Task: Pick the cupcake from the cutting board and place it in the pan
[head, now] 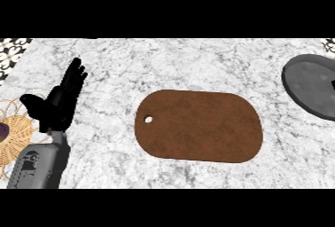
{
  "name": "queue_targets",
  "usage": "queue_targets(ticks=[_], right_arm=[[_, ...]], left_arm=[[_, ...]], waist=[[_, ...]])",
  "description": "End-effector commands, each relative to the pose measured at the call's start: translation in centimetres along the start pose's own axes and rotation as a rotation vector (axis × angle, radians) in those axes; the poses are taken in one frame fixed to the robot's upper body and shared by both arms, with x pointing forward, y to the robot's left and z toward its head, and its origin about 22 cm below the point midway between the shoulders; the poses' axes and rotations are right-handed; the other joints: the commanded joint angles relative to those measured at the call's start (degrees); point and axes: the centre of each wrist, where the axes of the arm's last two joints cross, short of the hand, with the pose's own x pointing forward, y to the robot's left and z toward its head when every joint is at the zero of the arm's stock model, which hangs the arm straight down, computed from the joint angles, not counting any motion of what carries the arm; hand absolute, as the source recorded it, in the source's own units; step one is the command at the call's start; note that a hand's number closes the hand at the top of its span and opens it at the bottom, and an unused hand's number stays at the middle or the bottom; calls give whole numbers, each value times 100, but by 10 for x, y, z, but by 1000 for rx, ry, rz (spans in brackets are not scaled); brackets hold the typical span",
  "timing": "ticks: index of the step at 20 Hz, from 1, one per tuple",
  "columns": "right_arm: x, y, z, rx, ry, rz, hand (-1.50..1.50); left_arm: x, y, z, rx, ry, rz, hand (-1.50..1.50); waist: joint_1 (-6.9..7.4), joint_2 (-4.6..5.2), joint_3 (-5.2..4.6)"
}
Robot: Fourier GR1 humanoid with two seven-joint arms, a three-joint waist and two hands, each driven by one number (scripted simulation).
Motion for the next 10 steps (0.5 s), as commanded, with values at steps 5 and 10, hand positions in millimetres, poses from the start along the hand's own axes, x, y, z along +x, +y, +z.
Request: queue_targets(ticks=[5,10], right_arm=[[-28,25,-14,-55,56,43,150],[-39,47,-7,-16,95,-133,150]], left_arm=[[4,-15,-4,-54,-11,10,0],[13,-12,-9,-37,-43,-1,0]], waist=[[226,113,22],[219,127,35]])
